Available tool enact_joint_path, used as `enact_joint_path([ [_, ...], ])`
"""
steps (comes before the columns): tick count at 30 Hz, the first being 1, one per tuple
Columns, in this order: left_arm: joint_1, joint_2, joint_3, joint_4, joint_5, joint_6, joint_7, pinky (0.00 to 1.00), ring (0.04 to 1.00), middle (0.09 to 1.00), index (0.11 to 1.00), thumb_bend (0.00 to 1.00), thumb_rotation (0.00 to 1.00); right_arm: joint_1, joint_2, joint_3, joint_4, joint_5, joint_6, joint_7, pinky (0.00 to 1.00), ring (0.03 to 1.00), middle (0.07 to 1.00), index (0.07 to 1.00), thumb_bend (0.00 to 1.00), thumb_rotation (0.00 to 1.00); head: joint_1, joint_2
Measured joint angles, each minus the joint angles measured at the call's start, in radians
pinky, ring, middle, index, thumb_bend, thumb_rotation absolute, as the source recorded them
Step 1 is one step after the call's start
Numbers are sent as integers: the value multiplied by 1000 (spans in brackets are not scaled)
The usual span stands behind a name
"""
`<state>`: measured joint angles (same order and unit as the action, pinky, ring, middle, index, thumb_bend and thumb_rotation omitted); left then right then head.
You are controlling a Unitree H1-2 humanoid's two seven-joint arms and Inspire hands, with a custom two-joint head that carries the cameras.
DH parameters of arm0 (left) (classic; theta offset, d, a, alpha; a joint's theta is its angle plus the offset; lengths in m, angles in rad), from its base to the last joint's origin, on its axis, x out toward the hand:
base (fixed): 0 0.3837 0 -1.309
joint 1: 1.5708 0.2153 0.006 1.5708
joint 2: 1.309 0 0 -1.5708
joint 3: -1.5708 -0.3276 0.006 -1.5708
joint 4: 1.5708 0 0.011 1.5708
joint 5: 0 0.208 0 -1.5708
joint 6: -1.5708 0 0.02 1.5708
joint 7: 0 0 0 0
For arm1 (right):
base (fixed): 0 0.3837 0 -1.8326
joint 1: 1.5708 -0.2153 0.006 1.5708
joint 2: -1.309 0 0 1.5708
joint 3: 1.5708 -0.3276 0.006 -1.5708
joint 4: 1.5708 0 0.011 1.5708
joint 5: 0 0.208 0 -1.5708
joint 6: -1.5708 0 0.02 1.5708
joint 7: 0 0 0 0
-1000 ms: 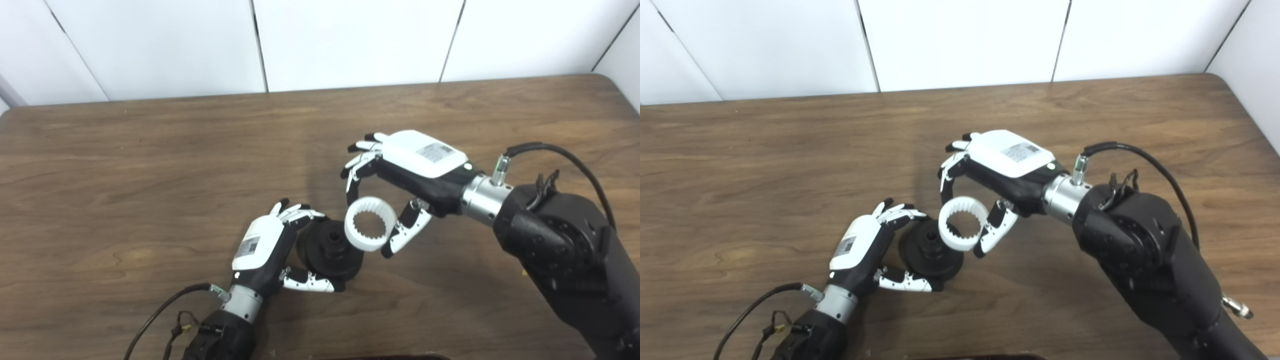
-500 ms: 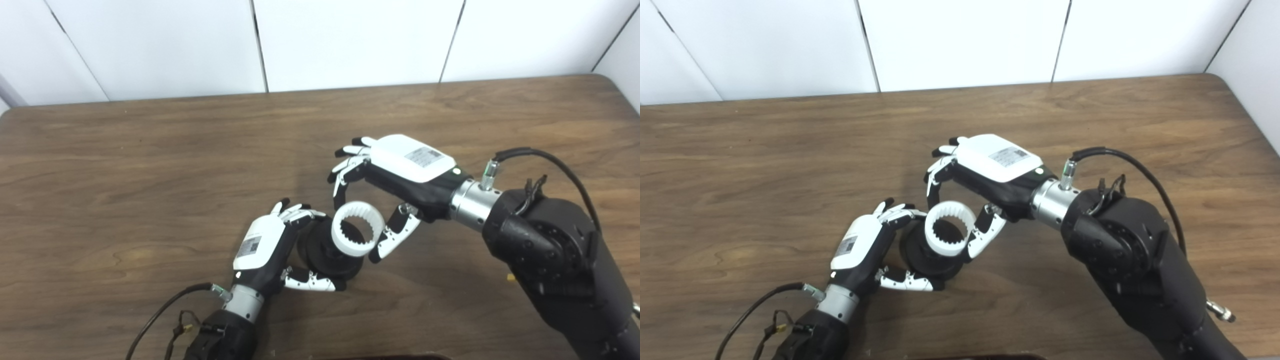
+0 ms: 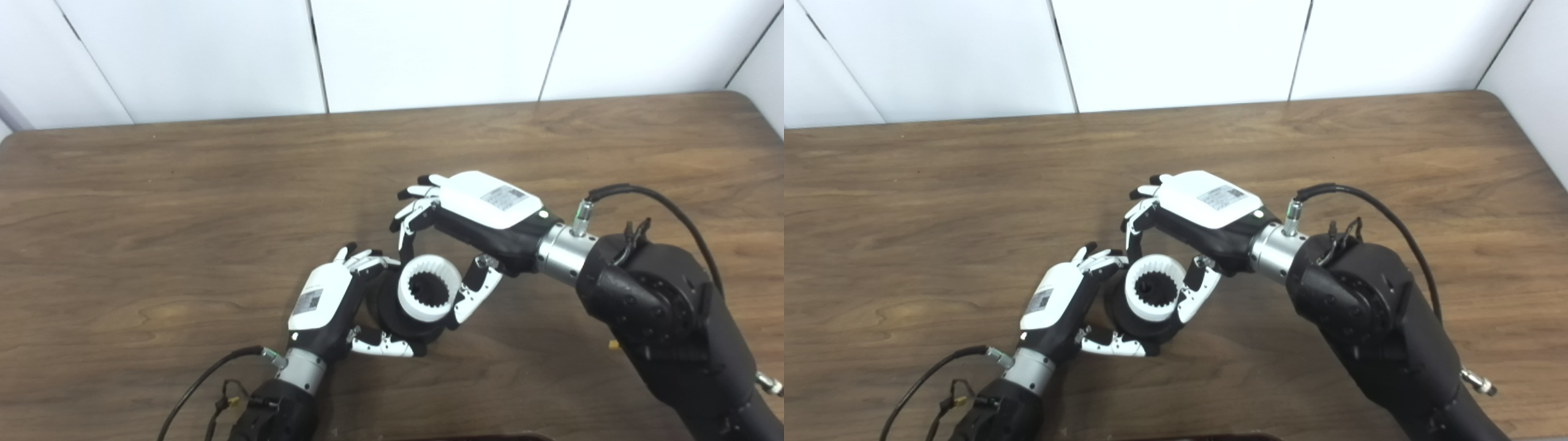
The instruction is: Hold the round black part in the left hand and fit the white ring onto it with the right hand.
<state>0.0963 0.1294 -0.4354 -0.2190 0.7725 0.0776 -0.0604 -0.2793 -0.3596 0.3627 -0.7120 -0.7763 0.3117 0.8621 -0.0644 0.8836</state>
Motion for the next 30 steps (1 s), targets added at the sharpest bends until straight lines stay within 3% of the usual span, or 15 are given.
enact_joint_path([
  [30,-1,-6,-10,0,5,6,1,1000,871,780,483,524,55,17,41,6,93,-37,-43,-32,1000,945,801,483,524,134,3,2],
])
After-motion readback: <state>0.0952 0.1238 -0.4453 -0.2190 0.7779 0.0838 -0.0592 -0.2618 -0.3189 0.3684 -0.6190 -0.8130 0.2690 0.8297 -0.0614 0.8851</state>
